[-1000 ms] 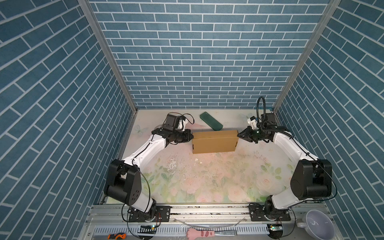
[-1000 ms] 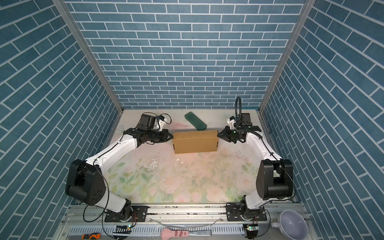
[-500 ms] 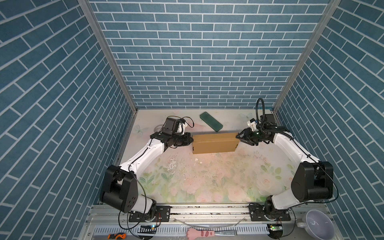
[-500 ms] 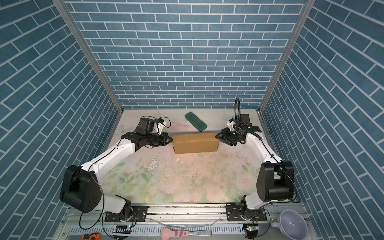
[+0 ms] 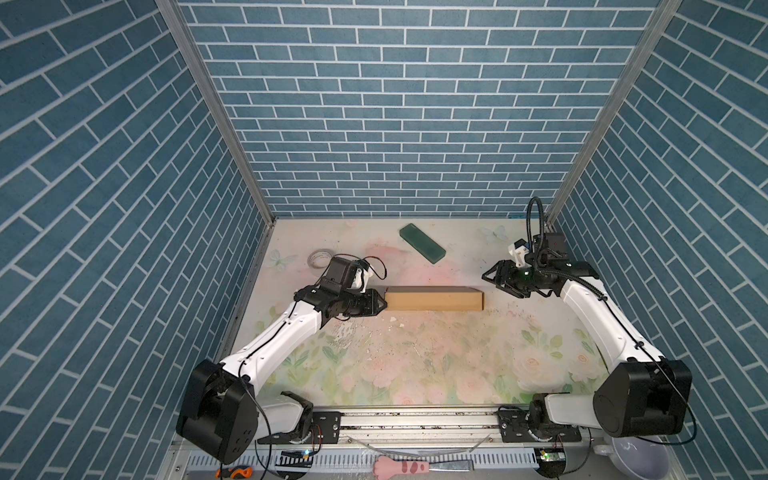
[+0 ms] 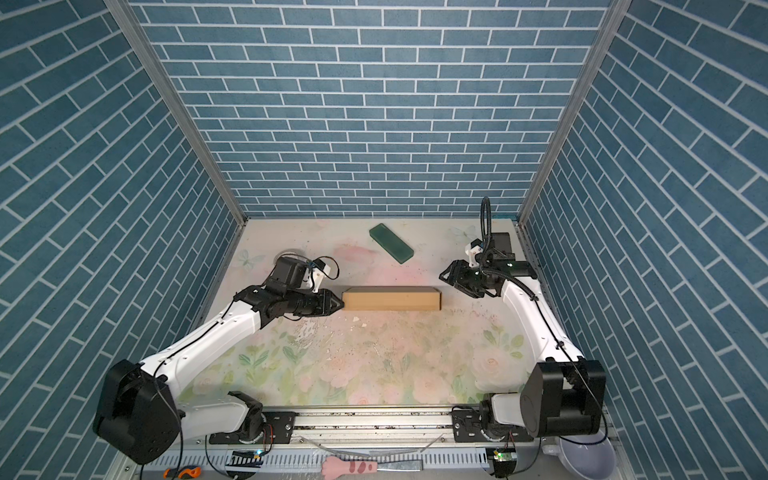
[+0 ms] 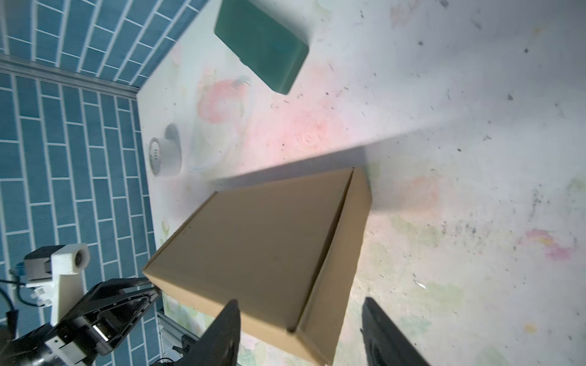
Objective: Fold the paper box
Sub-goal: 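Lay the box flat on the table with both grippers and release it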
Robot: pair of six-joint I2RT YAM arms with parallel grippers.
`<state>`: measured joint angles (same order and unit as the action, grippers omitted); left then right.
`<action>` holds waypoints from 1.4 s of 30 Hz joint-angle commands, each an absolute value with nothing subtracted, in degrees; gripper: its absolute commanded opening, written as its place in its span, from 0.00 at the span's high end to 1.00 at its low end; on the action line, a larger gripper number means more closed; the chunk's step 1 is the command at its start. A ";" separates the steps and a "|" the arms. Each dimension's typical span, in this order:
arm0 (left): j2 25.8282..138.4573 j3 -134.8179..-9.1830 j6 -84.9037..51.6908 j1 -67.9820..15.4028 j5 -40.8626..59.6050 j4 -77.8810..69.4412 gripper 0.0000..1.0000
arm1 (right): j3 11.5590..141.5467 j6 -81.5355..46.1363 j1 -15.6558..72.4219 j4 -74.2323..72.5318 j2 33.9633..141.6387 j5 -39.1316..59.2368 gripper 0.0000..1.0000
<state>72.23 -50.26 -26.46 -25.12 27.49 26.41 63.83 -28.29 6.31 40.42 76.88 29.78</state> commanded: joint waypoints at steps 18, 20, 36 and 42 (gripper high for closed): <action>70.34 -38.05 -24.42 -25.98 10.80 4.82 0.41 | 48.19 -40.23 19.44 20.39 85.30 24.83 0.37; 71.09 -36.77 -24.69 -25.93 8.80 0.76 0.39 | 49.39 -41.79 20.00 17.53 87.80 26.21 0.38; 56.27 -34.07 -7.36 -25.84 -16.11 -6.30 0.32 | 50.78 -24.68 10.33 8.65 74.22 9.84 0.30; 54.82 -28.71 2.56 -25.77 -36.34 -16.99 0.30 | 39.27 -10.89 8.01 -8.85 67.25 -16.12 0.26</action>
<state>53.89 -31.57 -4.29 -25.80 -23.53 -10.55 42.37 -19.40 9.37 -0.25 65.95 -0.21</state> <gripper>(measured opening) 0.697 0.740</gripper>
